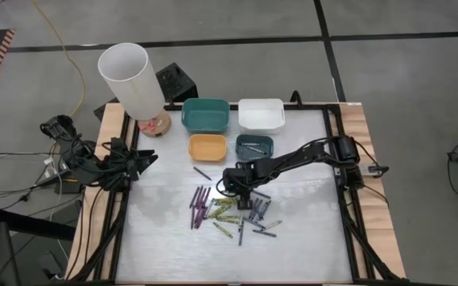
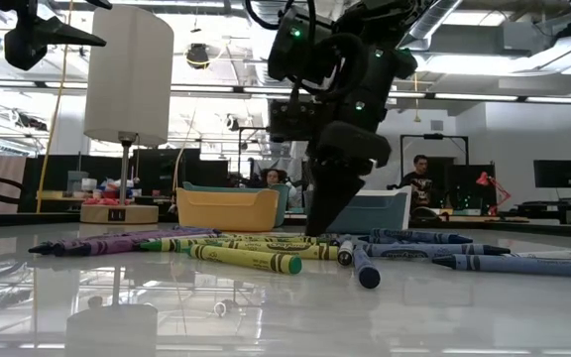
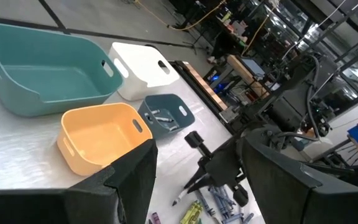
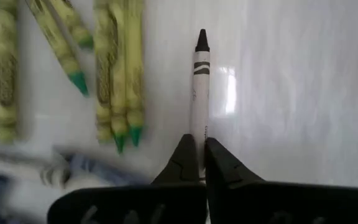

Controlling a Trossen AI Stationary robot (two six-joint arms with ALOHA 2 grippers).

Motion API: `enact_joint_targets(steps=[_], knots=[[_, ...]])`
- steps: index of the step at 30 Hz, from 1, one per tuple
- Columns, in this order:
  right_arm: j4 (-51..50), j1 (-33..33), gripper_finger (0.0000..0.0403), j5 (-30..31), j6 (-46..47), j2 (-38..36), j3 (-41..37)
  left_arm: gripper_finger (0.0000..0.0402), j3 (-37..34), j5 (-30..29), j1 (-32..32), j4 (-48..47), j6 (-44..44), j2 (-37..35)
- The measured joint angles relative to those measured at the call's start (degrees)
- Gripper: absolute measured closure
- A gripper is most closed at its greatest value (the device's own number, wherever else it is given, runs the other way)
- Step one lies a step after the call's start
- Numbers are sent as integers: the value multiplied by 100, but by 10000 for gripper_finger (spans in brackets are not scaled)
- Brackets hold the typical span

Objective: Sort crayons
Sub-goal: Put the black crayon into the blue bin

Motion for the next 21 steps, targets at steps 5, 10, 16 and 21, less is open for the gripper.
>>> enact_joint_targets(steps=[5, 10, 16, 21], knots=[[15, -4, 400, -6, 155, -280, 2, 176, 0, 2, -2, -1, 0, 0], [-34, -4, 400, 0, 284, -559, 4, 176, 0, 4, 0, -74, -7, 0], [-261, -152, 400, 37, 562, -921, 15, 176, 0, 3, 0, -79, -9, 0], [-418, -341, 401, 494, 772, -1222, 15, 176, 0, 0, -2, -83, -9, 0]])
